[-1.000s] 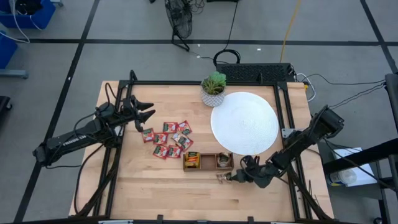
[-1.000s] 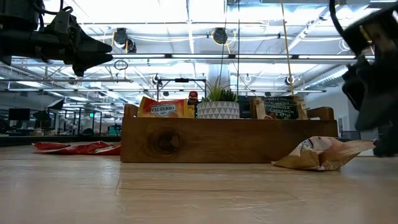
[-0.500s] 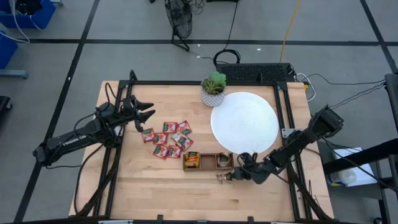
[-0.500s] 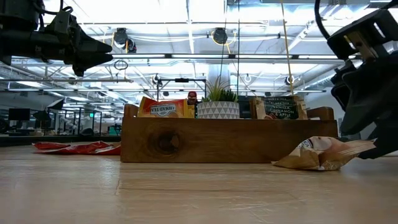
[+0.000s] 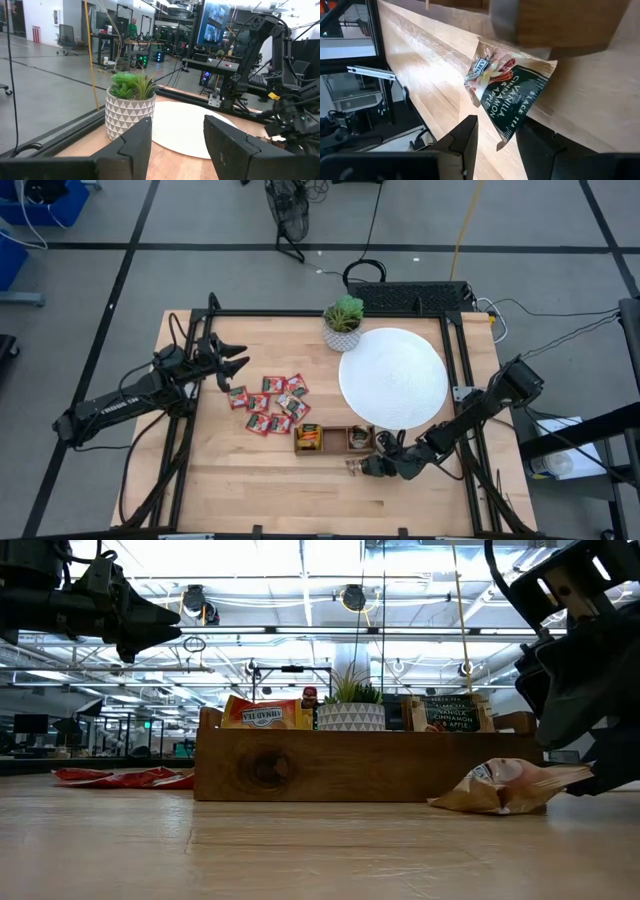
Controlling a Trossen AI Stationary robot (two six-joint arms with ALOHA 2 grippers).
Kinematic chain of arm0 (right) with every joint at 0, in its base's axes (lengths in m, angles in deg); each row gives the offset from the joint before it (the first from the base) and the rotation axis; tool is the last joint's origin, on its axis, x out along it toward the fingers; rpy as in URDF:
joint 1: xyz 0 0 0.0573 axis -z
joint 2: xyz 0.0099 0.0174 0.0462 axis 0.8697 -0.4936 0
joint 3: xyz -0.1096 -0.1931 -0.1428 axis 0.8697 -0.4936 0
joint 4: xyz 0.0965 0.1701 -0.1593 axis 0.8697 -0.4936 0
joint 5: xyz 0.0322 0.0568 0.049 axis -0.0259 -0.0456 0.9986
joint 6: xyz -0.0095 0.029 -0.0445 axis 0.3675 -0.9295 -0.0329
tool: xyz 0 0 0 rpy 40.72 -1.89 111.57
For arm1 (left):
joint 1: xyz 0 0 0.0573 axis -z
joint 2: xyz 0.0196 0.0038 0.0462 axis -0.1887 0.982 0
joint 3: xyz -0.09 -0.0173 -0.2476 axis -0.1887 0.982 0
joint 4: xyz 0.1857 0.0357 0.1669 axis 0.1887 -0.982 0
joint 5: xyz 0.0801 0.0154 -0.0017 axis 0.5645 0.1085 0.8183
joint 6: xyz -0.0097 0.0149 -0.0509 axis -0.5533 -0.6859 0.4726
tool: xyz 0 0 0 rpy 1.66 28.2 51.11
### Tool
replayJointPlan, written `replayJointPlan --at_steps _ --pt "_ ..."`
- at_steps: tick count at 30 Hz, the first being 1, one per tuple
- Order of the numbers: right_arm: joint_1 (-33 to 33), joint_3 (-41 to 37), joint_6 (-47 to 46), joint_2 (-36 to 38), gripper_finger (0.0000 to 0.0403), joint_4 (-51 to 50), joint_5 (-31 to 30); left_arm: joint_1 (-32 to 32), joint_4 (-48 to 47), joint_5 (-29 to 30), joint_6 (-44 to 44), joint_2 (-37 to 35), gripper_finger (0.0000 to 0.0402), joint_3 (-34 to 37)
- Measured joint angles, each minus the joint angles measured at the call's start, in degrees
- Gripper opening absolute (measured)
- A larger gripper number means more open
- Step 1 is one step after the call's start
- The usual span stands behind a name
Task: Pick & Place Tea
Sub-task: Put the light brown tea bag into the right section of the wooden organizer
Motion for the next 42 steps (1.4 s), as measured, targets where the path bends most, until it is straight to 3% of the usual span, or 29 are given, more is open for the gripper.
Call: replayJointPlan --at_steps 6,12,16,21,26,30,36,39,42 --pt "0.0 0.0 0.3 -0.1 0.0107 0.1 -3.8 0.0 0.0 0.0 0.0 0.0 0.0182 0.0" --pt "0.0 -0.1 7.5 -0.2 0.0019 0.1 -4.6 0.0 0.0 0.0 0.0 0.0 0.0182 0.0" --pt "0.2 0.2 11.9 -0.2 0.0004 0.1 -6.0 0.0 0.0 0.0 0.0 0.0 0.0182 0.0" --pt "1.0 4.8 24.9 0.1 0.0 -2.3 -5.8 0.0 0.0 0.0 0.0 0.0 0.0182 0.0" --pt "1.2 14.9 39.1 3.4 0.0 -6.5 -5.8 0.0 0.0 0.0 0.0 0.0 0.0182 0.0" --pt "1.3 25.1 51.4 5.7 0.0 -21.5 -5.8 0.0 0.0 0.0 0.0 0.0 0.0182 0.0" --pt "3.9 44.3 52.1 6.2 0.0 -69.4 -7.6 0.0 0.0 0.0 0.0 0.0 0.0182 0.0" --pt "5.9 50.4 56.9 5.4 0.0 -80.3 -4.9 0.0 0.0 0.0 0.0 0.0 0.0182 0.0" --pt "7.7 51.1 61.7 4.7 0.0 -83.9 1.0 0.0 0.0 0.0 0.0 0.0 0.0182 0.0"
